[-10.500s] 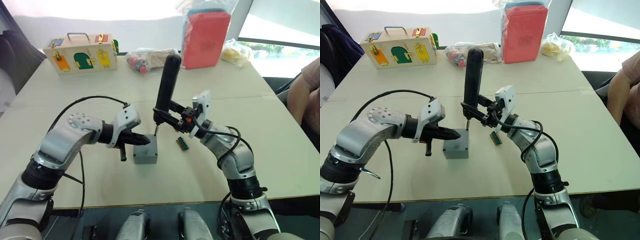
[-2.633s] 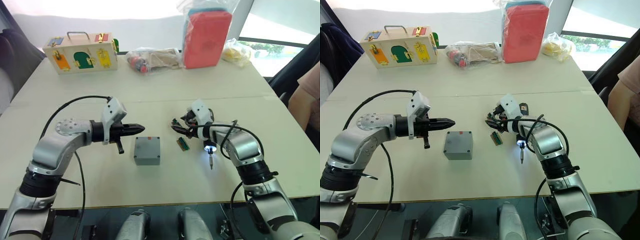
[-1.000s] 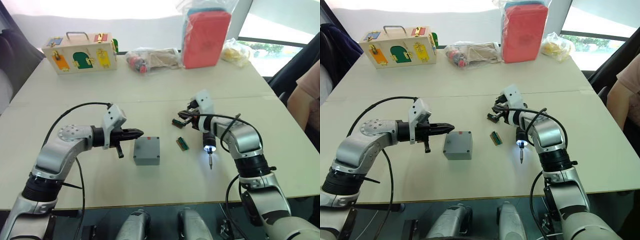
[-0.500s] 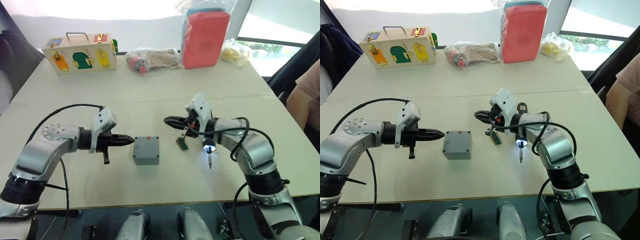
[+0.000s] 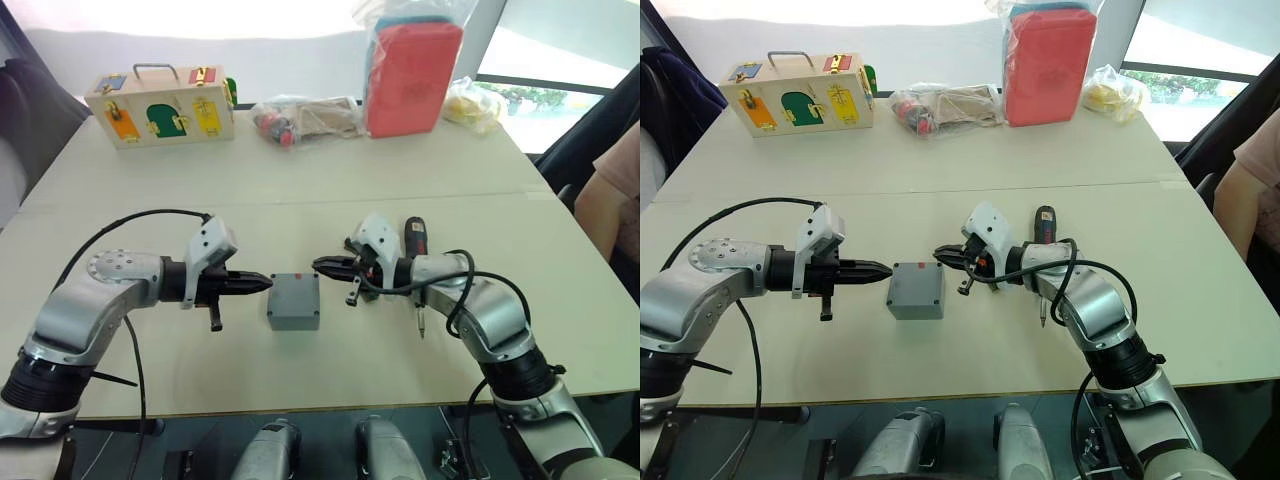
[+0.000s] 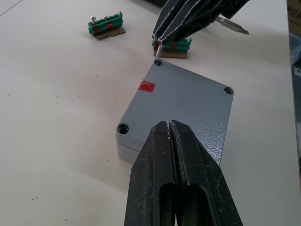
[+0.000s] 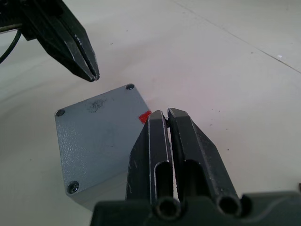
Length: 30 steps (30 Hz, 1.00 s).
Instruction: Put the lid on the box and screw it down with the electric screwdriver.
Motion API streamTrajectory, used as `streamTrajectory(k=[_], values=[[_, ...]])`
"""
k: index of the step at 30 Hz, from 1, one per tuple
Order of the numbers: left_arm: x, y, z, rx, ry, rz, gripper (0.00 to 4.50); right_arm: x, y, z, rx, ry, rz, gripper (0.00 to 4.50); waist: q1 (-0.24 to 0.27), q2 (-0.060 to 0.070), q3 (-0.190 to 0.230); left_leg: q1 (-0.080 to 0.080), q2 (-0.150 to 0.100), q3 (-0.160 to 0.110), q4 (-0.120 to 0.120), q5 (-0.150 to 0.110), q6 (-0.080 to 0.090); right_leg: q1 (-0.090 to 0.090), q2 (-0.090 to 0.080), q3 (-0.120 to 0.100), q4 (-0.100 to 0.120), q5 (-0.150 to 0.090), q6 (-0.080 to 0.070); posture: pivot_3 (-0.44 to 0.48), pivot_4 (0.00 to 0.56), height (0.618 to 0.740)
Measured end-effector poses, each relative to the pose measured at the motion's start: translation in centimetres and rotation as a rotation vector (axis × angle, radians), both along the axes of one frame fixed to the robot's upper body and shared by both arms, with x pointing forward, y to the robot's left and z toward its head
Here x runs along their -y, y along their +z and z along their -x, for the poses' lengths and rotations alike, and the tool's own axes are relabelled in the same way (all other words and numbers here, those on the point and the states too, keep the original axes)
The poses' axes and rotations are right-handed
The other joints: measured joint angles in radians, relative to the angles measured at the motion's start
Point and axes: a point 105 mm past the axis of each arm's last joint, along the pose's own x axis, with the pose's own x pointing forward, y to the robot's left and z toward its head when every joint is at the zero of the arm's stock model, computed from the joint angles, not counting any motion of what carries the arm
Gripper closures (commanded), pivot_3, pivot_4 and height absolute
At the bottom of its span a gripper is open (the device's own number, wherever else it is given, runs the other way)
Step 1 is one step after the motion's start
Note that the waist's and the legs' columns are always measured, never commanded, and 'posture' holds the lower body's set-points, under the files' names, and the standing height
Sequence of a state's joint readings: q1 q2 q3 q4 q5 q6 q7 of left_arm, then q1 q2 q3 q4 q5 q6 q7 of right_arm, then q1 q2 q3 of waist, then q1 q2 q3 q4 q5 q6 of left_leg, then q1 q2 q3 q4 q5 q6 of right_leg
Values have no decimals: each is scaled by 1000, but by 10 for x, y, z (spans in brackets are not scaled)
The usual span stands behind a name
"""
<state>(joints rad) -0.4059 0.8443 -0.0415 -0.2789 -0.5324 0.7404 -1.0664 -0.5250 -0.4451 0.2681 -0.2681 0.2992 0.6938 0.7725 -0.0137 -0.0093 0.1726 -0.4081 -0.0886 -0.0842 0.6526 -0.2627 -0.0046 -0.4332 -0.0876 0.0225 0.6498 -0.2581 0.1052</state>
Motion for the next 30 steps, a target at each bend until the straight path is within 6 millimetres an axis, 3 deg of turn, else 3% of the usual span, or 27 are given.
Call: streamTrajectory(k=[17, 20, 21, 25, 30], values=[[-1, -1, -1, 3, 8, -6, 4500, 2, -6, -6, 12, -34, 23, 4446, 0, 0, 0, 0, 0, 0, 0, 1, -1, 0, 0, 0, 0, 0, 0, 0, 150, 740], [0, -1, -1, 4, 8, -6, 4500, 1, -7, -6, 6, -32, 19, 3787, 0, 0, 0, 0, 0, 0, 0, 1, -1, 0, 0, 0, 0, 0, 0, 0, 150, 740], [0, -1, -1, 5, 8, -6, 4500, 1, -8, -6, -1, -35, 22, 3245, 0, 0, 0, 0, 0, 0, 0, 1, -1, 0, 0, 0, 0, 0, 0, 0, 150, 740], [0, -1, -1, 5, 8, -4, 4500, 2, -10, -5, -21, -32, 23, 1768, 0, 0, 0, 0, 0, 0, 0, 1, -1, 0, 0, 0, 0, 0, 0, 0, 150, 740], [0, -1, -2, 6, 11, -2, 4500, 4, -4, -4, -55, -35, -16, 1768, 0, 0, 0, 0, 0, 0, 0, 1, -1, 0, 0, 0, 0, 0, 0, 0, 150, 740]])
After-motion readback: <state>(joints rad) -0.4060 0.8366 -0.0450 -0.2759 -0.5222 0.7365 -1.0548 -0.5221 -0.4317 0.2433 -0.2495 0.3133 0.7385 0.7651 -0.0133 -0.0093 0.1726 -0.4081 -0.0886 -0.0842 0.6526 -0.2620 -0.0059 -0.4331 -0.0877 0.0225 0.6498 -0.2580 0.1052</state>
